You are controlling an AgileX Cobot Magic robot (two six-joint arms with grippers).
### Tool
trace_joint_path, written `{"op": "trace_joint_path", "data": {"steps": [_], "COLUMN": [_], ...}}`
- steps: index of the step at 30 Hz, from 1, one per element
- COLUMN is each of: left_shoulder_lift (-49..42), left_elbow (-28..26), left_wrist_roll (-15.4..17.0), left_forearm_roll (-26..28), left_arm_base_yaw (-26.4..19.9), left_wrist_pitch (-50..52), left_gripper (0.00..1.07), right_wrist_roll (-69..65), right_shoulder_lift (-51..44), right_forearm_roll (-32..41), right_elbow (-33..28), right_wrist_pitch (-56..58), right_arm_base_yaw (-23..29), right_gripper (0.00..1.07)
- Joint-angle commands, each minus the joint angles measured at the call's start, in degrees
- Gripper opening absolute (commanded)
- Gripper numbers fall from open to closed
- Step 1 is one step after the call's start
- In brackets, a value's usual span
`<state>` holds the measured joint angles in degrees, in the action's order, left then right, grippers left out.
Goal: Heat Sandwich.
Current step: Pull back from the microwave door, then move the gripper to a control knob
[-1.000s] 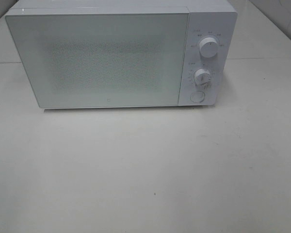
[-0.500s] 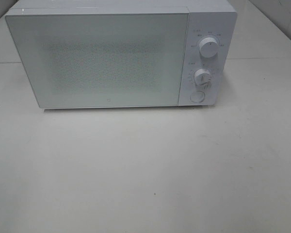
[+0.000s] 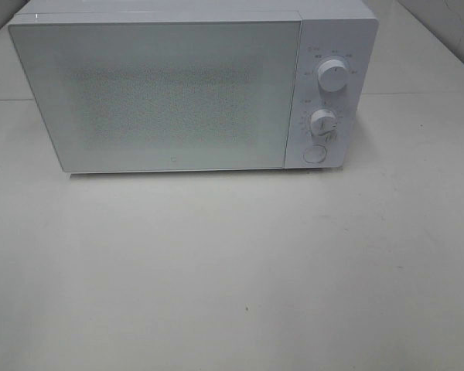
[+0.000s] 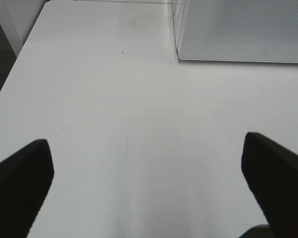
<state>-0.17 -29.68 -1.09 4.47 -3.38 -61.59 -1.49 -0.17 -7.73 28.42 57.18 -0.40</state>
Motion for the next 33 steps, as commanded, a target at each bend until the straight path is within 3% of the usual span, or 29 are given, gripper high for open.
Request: {"op": "trace_joint_path", "data": {"steps": [1, 33], "left_shoulder_lift": [-1.4, -1.4], "left_elbow": [0.1, 0.1], "left_wrist_roll": [-0.2, -0.2], "left_forearm_roll": [0.6, 0.6], "left_arm_base_yaw": [-0.1, -0.1], "left_wrist_pitch": [0.2, 0.2], "left_gripper": [0.98, 0.98], "right_wrist_roll": [0.9, 0.7], "right_shoulder_lift": [-1.7, -1.4], "right_forearm_roll": [-0.2, 0.5], "right_elbow": [-0.2, 0.6], "right_wrist_pitch": [-0.5, -1.0], "right_arm_base_yaw": [-0.3, -0.2], "right_gripper": [0.75, 0.75]}}
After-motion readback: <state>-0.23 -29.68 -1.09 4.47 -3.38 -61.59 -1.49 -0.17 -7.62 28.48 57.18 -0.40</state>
